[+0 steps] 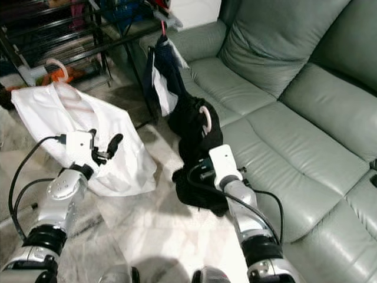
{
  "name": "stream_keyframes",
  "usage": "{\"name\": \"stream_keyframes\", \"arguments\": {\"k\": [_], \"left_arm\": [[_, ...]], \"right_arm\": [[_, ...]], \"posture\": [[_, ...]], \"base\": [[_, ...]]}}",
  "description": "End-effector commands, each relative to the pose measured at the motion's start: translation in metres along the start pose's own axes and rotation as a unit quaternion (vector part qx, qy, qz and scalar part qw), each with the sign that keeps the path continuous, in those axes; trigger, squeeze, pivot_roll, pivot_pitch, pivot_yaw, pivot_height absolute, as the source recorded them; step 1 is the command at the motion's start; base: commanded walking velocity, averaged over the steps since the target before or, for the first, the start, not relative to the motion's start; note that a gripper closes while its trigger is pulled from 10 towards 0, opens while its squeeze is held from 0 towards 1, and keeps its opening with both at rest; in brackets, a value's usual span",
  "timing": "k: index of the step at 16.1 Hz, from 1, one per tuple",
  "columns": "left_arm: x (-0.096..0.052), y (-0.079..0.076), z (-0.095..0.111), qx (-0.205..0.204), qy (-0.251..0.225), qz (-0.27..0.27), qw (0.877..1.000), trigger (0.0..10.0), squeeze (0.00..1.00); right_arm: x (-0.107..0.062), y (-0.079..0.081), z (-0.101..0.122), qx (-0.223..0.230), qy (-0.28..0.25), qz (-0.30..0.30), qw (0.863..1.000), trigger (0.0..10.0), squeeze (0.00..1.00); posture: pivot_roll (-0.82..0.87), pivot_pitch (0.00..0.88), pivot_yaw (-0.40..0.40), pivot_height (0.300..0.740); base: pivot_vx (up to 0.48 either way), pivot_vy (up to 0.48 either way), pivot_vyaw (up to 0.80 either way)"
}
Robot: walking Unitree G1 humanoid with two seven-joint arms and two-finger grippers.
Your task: Hang hanger
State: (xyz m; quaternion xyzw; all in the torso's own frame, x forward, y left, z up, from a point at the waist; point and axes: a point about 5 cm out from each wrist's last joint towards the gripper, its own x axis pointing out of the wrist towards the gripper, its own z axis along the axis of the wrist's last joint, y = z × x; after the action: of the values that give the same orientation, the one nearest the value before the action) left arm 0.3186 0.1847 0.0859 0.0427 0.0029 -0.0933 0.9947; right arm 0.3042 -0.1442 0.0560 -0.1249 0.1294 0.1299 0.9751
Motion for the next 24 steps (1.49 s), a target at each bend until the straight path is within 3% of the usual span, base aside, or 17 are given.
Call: {"name": "stream_keyframes", "arguments": {"k": [1,6,14,24], "left_arm": [[0.000,0.003,0.003,-0.001,-0.002,0.008,1.000,10.0,0.00],[0.001,0.003,0.006,-0.004,0.001,0.015,1.000,10.0,0.00],[0.003,0.007,0.009,-0.003,0.008,0.031,0.999,10.0,0.00],[0.007,0.002,0.011,0.016,0.009,0.041,0.999,10.0,0.00]], "right_arm": [[0.005,-0.003,0.016,0.001,-0.032,0.004,0.999,10.0,0.00],[0.007,-0.001,0.019,0.000,-0.032,0.028,0.999,10.0,0.00],[0.014,0.001,0.023,-0.019,-0.029,0.060,0.998,10.0,0.00],[0.018,-0.006,0.024,-0.006,-0.030,0.043,0.999,10.0,0.00]], "posture": [[-0.03,0.059,0.007,0.740],[-0.04,0.062,0.001,0.740],[-0.04,0.064,0.001,0.740],[-0.03,0.066,0.002,0.740]], "base": [[0.266,0.000,0.00],[0.272,0.000,0.00],[0.295,0.367,0.00],[0.268,0.307,0.00]]}}
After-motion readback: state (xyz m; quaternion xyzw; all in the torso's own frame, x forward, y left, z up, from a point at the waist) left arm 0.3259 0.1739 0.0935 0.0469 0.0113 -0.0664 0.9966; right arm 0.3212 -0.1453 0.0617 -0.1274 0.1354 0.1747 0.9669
